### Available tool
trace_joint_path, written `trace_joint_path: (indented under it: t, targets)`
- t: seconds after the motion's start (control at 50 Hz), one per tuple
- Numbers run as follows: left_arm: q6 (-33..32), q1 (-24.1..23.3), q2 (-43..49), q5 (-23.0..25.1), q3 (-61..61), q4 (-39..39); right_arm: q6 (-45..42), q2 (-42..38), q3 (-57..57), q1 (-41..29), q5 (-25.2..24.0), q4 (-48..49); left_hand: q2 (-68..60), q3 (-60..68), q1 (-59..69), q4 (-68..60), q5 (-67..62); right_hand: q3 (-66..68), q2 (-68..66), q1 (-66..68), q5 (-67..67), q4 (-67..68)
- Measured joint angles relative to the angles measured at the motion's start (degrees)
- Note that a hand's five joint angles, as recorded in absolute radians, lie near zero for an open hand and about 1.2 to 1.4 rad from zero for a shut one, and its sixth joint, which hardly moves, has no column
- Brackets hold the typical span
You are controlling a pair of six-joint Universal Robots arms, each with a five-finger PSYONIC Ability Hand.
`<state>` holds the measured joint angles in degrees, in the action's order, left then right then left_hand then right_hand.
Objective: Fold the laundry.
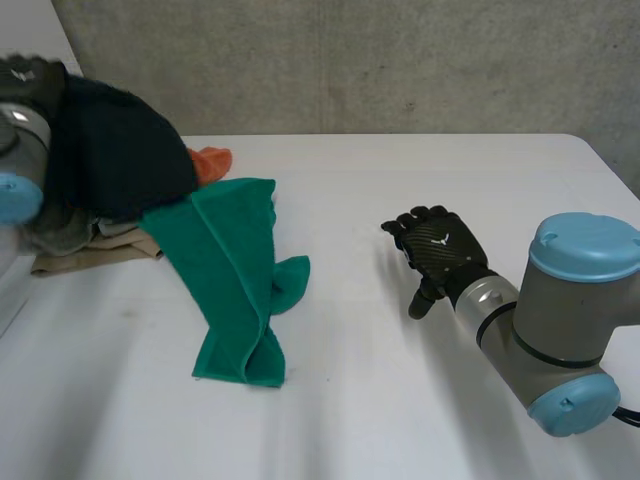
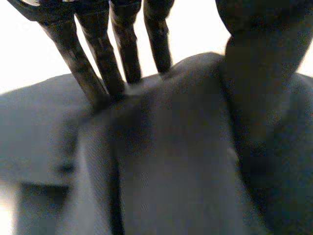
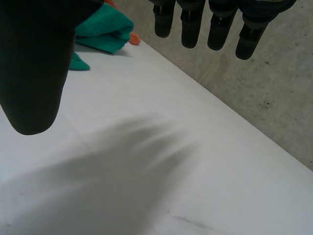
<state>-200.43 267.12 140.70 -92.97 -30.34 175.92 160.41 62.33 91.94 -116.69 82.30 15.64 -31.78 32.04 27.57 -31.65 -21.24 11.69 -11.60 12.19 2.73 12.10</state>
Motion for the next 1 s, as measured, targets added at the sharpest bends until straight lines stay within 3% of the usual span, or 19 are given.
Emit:
trace_joint_path:
  t: [0.02,0.06,0.18,0.32,0.44,0.66,0.82,0.84,0.86,0.88,0.9,1.0]
  targets:
    - [-0.69,-0.13,0.71,0.0,-0.36,-0.15,-0.17,-0.01,0.0,-0.11,0.03,0.0,13.31,-12.52,-12.71,12.79,12.21,0.0,0.0,0.0,0.0,0.0]
    - [-1.86,-0.53,1.08,0.13,-1.48,-0.44,-0.49,-0.03,0.03,-0.28,0.06,0.0,19.29,-19.58,-16.75,19.56,18.01,0.0,0.0,0.0,0.0,0.0]
    - [-5.08,-2.7,-3.36,3.71,-8.83,-1.13,-1.3,-0.03,0.17,-0.42,0.01,0.0,20.1,-20.15,-16.75,20.36,18.07,0.0,0.0,0.0,0.0,0.0]
    - [-9.13,-6.7,-12.0,16.62,-23.63,-1.24,-2.13,-0.02,0.28,-0.32,-0.14,-0.13,20.17,-20.15,-16.75,20.36,18.07,0.0,0.0,0.0,0.0,0.0]
    - [-11.3,-9.51,-13.59,26.48,-30.41,-2.49,-2.77,-0.02,0.34,-0.32,-0.23,-0.3,20.18,-20.15,-16.75,20.36,18.07,0.0,0.0,0.0,0.0,0.0]
    - [-18.3,-11.56,-4.72,28.45,-26.32,-8.31,-3.36,0.35,0.61,-0.42,-1.42,-0.44,19.99,-20.06,-16.42,20.21,18.07,0.0,0.0,0.0,0.0,0.0]
    - [-22.58,-13.41,-0.05,26.87,-22.8,-9.59,-3.43,1.28,0.83,-0.38,-2.33,-0.44,9.4,-9.74,-3.69,9.0,8.52,0.0,0.0,0.0,0.0,0.0]
    - [-22.99,-13.83,0.36,26.23,-22.36,-9.53,-3.44,1.5,0.87,-0.31,-2.39,-0.44,-8.1,7.65,16.34,-8.53,-8.54,0.0,0.0,0.0,0.0,0.0]
    - [-23.11,-14.03,0.43,25.91,-22.19,-9.51,-3.44,1.59,0.87,-0.28,-2.41,-0.44,-15.82,15.18,24.72,-16.16,-15.85,0.0,0.0,0.0,0.0,0.0]
    - [-23.14,-14.14,0.44,25.73,-22.12,-9.49,-3.44,1.65,0.86,-0.25,-2.41,-0.44,-15.82,15.18,24.72,-16.16,-15.85,0.0,0.0,0.0,0.0,0.0]
    - [-23.09,-14.46,0.21,25.21,-21.93,-9.4,-3.46,1.85,0.84,-0.14,-2.41,-0.44,-30.4,29.3,36.44,-30.64,-29.36,0.0,0.0,0.0,0.0,0.0]
    - [-20.79,-15.86,-2.71,23.74,-21.85,-9.18,-3.5,2.54,0.61,0.41,-2.35,-0.45,-36.15,35.07,36.88,-36.72,-32.64,0.0,0.0,0.0,0.0,0.0]
